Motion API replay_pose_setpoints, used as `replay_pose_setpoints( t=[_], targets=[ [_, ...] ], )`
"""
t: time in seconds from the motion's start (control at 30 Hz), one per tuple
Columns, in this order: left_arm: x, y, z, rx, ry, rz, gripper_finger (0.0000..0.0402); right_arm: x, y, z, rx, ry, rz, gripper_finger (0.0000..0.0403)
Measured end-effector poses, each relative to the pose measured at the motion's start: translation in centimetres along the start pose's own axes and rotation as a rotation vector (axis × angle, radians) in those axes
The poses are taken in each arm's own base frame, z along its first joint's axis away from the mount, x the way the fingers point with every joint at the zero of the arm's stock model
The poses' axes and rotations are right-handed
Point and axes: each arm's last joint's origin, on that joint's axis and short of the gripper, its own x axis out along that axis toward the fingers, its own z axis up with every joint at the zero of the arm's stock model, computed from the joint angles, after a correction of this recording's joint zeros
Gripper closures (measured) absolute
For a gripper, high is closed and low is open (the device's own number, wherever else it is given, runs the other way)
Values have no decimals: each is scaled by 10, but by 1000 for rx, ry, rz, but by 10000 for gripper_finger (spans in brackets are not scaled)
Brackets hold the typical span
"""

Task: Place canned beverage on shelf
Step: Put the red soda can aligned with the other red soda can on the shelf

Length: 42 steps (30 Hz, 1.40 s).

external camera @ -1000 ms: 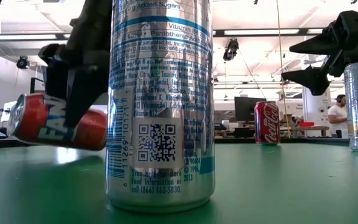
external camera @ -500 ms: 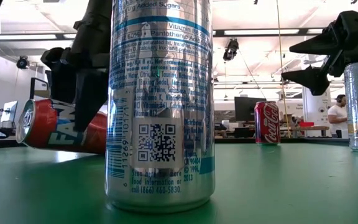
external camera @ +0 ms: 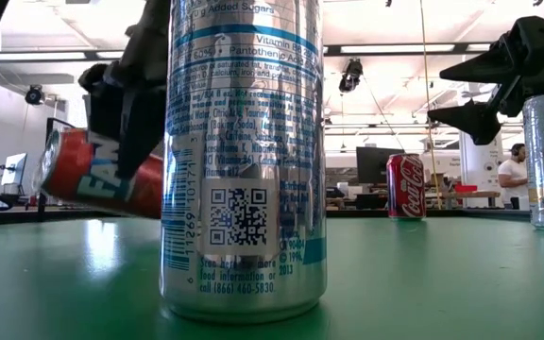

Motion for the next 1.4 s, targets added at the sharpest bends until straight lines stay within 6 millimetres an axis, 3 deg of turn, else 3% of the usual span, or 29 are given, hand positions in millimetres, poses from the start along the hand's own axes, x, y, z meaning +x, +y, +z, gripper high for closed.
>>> replay_pose_setpoints(
  t=[0.17, 0.53, 0.9, 1.03, 1.2, 1.4],
  targets=[
    [-11, 9, 7, -52, 109, -26, 119, 0, 0, 0, 0, 0, 0, 21],
    [-10, 25, 16, -145, 424, -121, 118, 0, 0, 0, 0, 0, 0, 21],
    [-11, 26, 13, -143, 539, -167, 117, 0, 0, 0, 0, 0, 0, 21],
    [-2, 28, 11, -157, 611, -173, 117, 0, 0, 0, 0, 0, 0, 21],
    [21, 33, 3, -223, 855, -245, 117, 0, 0, 0, 0, 0, 0, 21],
    [49, 33, -5, -159, 1043, -436, 117, 0, 0, 0, 0, -1, 0, 21]
  ],
)
